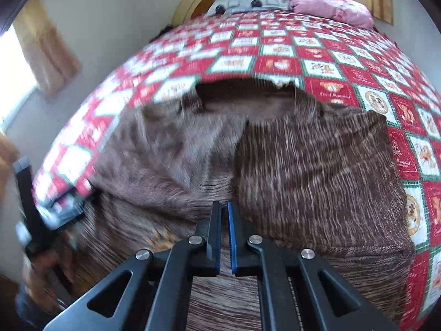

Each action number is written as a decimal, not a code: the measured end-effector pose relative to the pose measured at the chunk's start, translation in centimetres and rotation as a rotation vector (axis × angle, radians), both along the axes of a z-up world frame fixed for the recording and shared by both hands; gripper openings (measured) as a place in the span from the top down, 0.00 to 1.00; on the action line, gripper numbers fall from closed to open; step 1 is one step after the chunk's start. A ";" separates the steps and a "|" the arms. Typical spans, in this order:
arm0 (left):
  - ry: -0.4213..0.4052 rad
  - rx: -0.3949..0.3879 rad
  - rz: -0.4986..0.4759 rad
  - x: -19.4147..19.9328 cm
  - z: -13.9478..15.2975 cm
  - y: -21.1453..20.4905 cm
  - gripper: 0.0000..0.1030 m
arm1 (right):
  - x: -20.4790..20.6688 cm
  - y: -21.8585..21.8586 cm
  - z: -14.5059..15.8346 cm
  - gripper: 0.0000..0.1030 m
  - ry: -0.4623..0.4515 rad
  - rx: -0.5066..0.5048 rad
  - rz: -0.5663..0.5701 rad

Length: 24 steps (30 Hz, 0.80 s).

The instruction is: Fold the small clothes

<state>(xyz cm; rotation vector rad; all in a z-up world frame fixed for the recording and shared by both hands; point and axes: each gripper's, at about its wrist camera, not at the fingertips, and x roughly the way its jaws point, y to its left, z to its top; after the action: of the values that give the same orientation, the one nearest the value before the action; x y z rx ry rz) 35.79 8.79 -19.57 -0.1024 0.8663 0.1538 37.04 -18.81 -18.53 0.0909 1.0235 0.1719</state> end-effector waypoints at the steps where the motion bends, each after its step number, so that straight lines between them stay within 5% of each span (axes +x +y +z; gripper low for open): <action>1: 0.002 0.001 0.025 -0.1 0.0 0.2 0.00 | -0.1 -0.2 -0.5 0.96 0.012 -0.007 -0.005; 9: 0.026 0.005 0.145 -1.4 -0.2 2.0 0.00 | -2.0 -1.7 0.9 0.92 -0.061 0.021 -0.029; 10: 0.027 -0.006 0.144 -1.4 -0.2 2.2 0.00 | -2.4 -1.5 1.4 0.78 -0.073 0.003 -0.021; 11: 0.026 -0.002 0.149 -1.4 -0.2 2.2 0.00 | -2.8 -1.2 1.6 0.53 -0.079 -0.002 -0.008; 13: 0.004 0.009 0.147 -1.7 0.2 2.0 0.00 | -3.6 -0.4 1.7 0.33 -0.079 0.031 0.028; 18: -0.145 -0.058 0.171 -3.4 2.9 3.3 0.00 | -5.8 -0.4 1.7 0.34 -0.157 -0.087 0.057; 24: -0.140 0.004 0.042 -0.4 4.2 0.0 0.00 | -3.4 -7.7 1.7 0.34 -0.128 -0.129 -0.122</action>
<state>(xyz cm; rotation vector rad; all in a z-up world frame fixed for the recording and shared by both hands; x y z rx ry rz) 35.44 8.83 -15.38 -0.1259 0.7246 0.1854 33.65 -26.52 -16.85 0.0249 0.8959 0.0005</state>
